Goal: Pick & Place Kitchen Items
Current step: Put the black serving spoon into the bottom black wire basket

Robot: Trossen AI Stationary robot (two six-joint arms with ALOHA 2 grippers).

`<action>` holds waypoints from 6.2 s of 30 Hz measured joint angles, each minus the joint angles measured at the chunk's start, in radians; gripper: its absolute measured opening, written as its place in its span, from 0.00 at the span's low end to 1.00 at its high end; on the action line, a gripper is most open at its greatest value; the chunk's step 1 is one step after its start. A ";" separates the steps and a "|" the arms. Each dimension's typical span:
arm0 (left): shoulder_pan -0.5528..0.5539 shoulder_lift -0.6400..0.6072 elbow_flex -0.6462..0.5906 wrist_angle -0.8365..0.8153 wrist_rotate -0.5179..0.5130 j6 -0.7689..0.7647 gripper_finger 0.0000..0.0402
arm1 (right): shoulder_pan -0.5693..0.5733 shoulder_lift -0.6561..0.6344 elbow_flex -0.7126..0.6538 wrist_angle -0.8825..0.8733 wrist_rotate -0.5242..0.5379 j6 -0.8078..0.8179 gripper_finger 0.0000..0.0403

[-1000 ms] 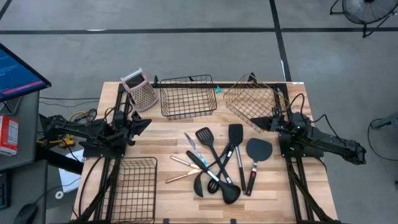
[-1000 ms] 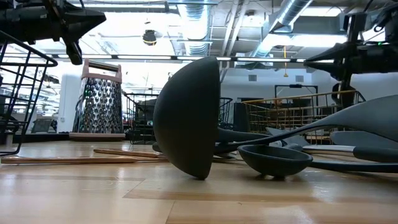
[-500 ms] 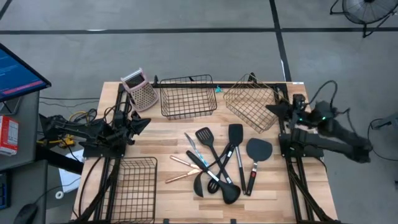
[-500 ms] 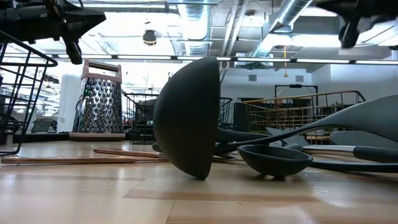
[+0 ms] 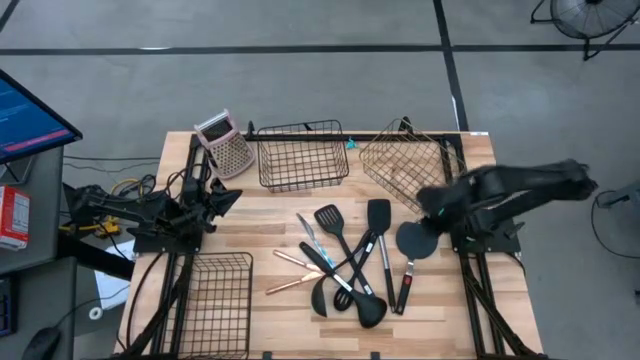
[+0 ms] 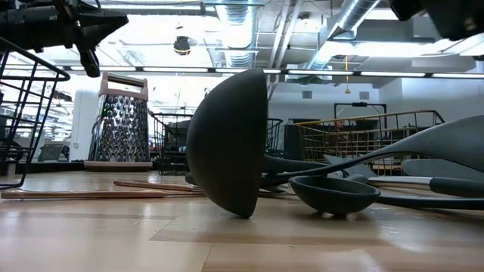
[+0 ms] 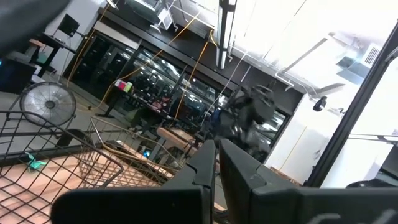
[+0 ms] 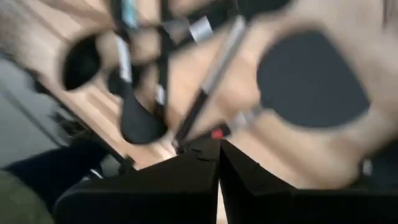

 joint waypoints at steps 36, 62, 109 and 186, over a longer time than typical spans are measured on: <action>0.184 1.180 0.873 -0.393 0.552 -0.109 0.35 | 0.498 0.294 0.020 0.012 0.067 0.715 0.64; 0.023 1.581 1.067 -0.454 0.271 -0.045 0.35 | 0.519 0.295 0.020 0.032 0.228 0.737 0.64; -0.024 1.875 1.211 -0.530 0.246 0.004 0.58 | 0.518 0.296 0.020 0.044 0.297 0.730 0.64; -1.001 1.153 0.925 -1.598 -0.547 -1.466 0.01 | 0.509 0.296 0.020 0.055 0.378 0.731 0.64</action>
